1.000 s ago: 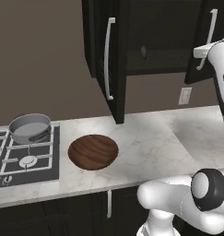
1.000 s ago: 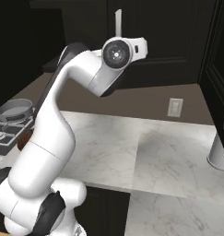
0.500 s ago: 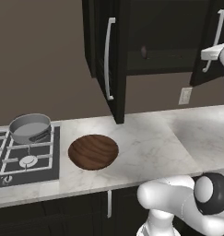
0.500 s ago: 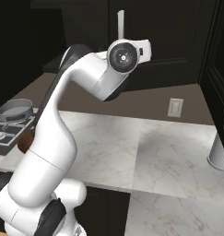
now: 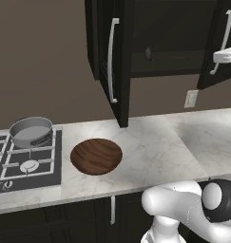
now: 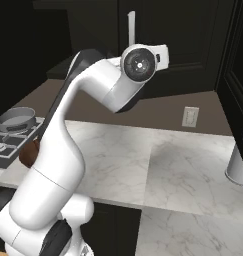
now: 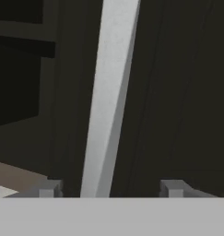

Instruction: Open the cabinet and move the ladle to the pot. Then close the cabinet.

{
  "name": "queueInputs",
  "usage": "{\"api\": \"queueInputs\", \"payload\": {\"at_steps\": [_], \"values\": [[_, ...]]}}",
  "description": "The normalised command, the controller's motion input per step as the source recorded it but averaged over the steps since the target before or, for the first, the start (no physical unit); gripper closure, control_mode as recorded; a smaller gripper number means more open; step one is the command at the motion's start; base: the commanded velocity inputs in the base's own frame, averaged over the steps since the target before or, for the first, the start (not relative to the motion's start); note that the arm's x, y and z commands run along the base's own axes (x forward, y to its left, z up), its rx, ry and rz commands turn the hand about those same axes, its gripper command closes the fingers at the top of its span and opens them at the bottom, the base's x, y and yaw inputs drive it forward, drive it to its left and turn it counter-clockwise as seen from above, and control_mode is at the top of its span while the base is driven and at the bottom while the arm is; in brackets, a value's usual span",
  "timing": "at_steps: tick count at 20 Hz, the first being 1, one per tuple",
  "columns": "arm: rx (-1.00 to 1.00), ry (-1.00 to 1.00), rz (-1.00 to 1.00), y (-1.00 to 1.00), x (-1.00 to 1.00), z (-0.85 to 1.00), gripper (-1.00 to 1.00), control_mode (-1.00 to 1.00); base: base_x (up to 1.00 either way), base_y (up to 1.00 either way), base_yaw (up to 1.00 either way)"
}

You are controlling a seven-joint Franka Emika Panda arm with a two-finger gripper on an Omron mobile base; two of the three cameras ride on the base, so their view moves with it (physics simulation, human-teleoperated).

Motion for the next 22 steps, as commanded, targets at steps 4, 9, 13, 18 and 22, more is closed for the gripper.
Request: {"api": "queueInputs", "payload": {"at_steps": [4, 9, 13, 18, 22], "values": [[0.0, 0.01, 0.0, -0.18, -0.35, 0.0, -1.0, -1.0, 0.0, 0.0, 0.0], [0.0, 0.0, 0.0, 0.11, -0.46, 0.01, -1.0, -1.0, 0.0, 0.0, 0.0], [-0.04, 0.0, -0.04, 0.73, -0.27, 0.01, -1.0, -1.0, 0.0, 0.0, 0.0], [-0.11, 0.01, -0.11, 1.0, -0.02, 0.0, -1.0, -1.0, 0.0, 0.0, 0.0], [-0.13, 0.0, -0.16, 0.92, 0.17, 0.0, -1.0, -1.0, 0.0, 0.0, 0.0]]}}
